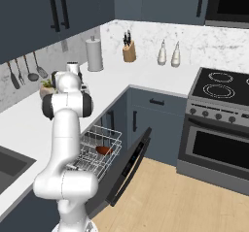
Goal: Pick up the cup and bowl from the counter, place them in the dishwasher, and close the dishwasher door.
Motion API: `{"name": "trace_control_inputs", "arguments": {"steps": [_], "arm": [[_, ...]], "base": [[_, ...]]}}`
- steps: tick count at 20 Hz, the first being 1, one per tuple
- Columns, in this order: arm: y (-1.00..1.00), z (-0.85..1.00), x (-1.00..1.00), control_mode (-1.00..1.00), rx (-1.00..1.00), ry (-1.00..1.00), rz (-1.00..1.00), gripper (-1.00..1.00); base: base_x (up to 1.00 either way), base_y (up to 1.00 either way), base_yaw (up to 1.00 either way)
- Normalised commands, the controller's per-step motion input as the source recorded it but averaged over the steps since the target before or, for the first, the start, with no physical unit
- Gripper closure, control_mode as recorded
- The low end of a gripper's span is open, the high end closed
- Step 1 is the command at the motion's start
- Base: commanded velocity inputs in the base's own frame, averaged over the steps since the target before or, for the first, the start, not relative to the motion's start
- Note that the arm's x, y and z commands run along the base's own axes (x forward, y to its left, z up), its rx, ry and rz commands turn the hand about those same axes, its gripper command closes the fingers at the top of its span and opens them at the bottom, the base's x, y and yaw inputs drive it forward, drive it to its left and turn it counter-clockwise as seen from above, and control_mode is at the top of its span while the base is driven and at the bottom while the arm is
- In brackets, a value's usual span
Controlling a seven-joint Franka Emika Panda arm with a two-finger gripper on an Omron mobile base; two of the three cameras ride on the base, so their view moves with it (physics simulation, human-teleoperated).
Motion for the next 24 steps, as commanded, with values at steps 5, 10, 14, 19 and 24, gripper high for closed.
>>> {"name": "trace_control_inputs", "arguments": {"steps": [5,10,14,19,24], "arm": [[-0.36,0.0,-0.67,-1.0,0.0,-0.01,-0.03,1.0],[-0.52,0.0,-0.71,-1.0,0.0,-0.02,0.0,1.0],[-0.54,0.01,-0.76,-1.0,0.0,-0.08,0.0,1.0],[-0.39,0.27,-0.72,-1.0,0.0,-0.19,0.0,1.0],[-0.33,0.47,-0.58,-1.0,0.05,-0.14,0.0,1.0]], "base": [[0.0,0.0,0.0],[0.0,0.0,0.0],[0.0,0.0,0.0],[0.0,0.0,0.0],[0.0,0.0,0.0]]}}
